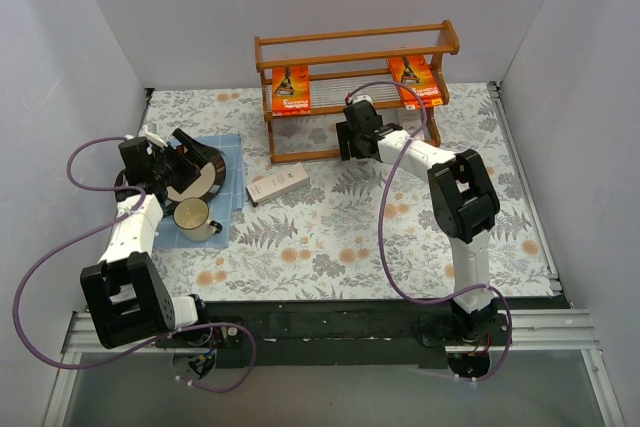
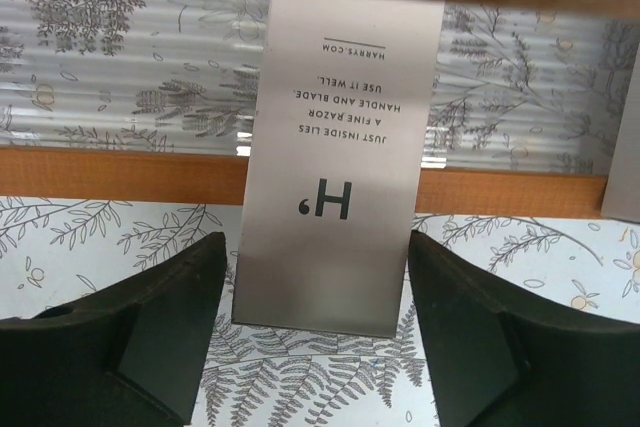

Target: Place and organize the shaving razors onto the shelf

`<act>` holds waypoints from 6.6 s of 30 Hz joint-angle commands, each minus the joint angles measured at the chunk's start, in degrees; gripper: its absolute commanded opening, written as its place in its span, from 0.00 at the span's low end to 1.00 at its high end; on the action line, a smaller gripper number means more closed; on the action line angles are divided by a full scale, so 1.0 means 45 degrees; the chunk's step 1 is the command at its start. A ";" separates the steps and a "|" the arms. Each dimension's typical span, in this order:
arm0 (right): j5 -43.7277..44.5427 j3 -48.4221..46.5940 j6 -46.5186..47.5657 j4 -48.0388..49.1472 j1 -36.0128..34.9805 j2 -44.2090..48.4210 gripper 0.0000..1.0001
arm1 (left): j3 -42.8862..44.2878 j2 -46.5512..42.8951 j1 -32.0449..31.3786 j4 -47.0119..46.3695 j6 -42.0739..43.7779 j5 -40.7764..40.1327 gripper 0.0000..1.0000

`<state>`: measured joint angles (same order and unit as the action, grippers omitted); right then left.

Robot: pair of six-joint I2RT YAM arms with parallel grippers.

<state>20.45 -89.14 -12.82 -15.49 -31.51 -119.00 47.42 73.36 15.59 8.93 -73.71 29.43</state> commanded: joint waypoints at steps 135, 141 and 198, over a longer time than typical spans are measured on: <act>-1.0638 0.9224 0.7284 0.0745 0.0049 0.8320 0.57 | 0.1045 0.0356 -1.1962 0.3585 0.8245 0.1545 0.32; -1.0013 0.9555 0.6833 0.1000 -0.0848 0.7871 0.52 | -0.0555 0.0259 -1.1962 0.1903 0.3401 0.0043 0.55; -0.8782 1.2778 0.5115 0.2172 0.3701 1.2089 0.47 | 0.0361 0.2975 -1.4422 0.2957 0.1986 -0.6384 0.63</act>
<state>-17.78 -32.40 11.46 -7.44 -15.51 -65.93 47.00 87.35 -48.88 20.18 -64.10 3.51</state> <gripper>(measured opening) 0.470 0.680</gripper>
